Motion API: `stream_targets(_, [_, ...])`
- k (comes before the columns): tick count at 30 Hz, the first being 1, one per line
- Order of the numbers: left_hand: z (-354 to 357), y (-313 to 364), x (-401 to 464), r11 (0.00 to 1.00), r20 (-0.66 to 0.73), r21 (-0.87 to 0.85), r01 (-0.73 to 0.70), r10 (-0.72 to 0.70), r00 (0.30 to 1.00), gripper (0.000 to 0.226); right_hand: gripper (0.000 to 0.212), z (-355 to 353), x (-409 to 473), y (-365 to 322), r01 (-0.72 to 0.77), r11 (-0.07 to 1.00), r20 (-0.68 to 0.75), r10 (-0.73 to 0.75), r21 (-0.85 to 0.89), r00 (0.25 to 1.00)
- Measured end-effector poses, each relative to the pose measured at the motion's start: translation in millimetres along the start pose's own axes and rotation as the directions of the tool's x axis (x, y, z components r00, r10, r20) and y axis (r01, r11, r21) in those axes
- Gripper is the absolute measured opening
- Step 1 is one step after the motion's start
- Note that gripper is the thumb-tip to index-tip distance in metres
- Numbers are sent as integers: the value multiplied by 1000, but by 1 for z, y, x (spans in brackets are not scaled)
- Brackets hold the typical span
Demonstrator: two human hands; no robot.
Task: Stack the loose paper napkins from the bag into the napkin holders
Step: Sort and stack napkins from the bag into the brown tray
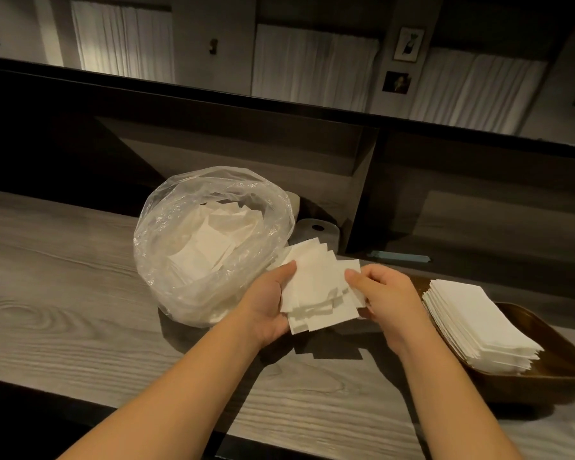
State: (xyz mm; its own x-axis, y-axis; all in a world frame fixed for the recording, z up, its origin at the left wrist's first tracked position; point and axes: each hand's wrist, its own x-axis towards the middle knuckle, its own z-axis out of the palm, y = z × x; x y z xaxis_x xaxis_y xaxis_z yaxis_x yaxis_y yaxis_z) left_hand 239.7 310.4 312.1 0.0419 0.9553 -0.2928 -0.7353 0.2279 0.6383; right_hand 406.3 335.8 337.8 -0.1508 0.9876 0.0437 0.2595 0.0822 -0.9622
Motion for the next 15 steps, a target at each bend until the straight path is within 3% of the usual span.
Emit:
stream_targets(5, [-1, -1, 4, 997, -38, -67, -33, 30, 999, 20, 17, -8, 2, -2, 223, 973, -297, -197, 55, 934])
stream_targets(8, [1, -2, 2, 999, -58, -20, -25, 23, 998, 10, 13, -12, 1, -6, 305, 951, -355, -269, 50, 895])
stream_targets(12, [2, -6, 4, 998, -101, 59, -24, 29, 994, 9, 14, -8, 2, -9, 225, 934, -305, -137, 277, 943])
stream_targets(15, [1, -9, 7, 992, -149, 118, -33, 50, 987, 16, 7, -4, 4, -12, 147, 841, -281, 7, 521, 960])
